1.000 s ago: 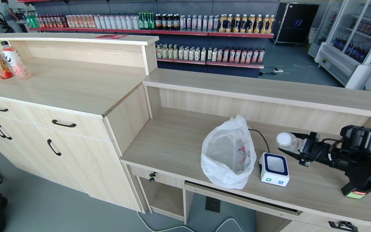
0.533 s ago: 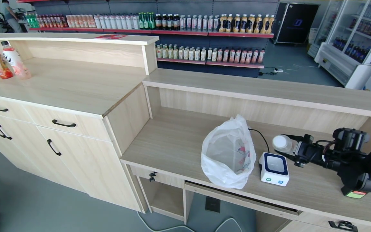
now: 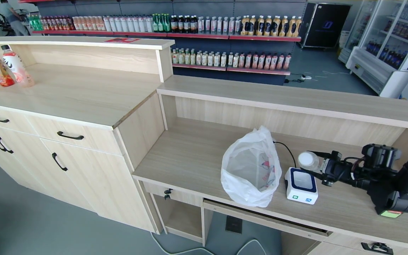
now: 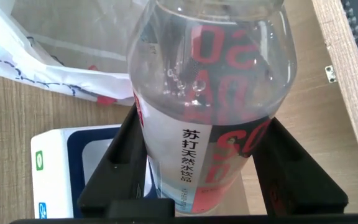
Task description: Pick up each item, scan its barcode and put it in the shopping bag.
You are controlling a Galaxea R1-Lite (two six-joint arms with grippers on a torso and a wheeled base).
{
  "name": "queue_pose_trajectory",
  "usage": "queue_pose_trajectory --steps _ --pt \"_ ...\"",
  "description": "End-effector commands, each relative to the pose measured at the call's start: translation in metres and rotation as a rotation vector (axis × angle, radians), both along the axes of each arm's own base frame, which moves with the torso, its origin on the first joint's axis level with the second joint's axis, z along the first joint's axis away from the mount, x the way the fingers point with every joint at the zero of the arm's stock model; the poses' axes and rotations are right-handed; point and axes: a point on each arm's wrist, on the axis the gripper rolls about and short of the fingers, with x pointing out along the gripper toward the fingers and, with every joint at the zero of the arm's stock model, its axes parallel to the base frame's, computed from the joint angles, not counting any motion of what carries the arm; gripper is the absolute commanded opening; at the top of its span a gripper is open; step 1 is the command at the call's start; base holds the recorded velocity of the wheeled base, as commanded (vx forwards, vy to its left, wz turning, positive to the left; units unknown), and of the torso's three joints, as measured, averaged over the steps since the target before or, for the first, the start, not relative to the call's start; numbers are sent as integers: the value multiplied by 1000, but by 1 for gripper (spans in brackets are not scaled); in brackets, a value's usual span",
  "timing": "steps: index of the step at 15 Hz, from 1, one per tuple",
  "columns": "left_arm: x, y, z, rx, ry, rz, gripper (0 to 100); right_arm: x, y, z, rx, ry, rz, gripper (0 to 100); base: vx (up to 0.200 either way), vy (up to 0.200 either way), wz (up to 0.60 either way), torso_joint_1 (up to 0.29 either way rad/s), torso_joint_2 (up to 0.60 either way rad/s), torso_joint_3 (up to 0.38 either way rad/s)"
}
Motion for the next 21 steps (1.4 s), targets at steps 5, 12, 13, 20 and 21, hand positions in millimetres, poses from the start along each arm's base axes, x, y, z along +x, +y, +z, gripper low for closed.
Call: queue_pose_trajectory --steps 5,12,13,20,21 --pt "0 0 0 0 0 0 100 5 1 -12 14 27 18 0 0 0 0 0 0 0" --pt "0 0 0 0 0 0 100 28 12 -17 52 19 58 0 0 0 0 0 0 0" --pt "0 0 0 0 0 0 100 30 12 -19 52 18 58 0 0 0 0 0 0 0" --pt "0 0 0 0 0 0 100 34 14 -23 67 27 70 0 0 0 0 0 0 0" --pt "0 0 0 0 0 0 100 34 15 -24 67 27 72 0 0 0 0 0 0 0"
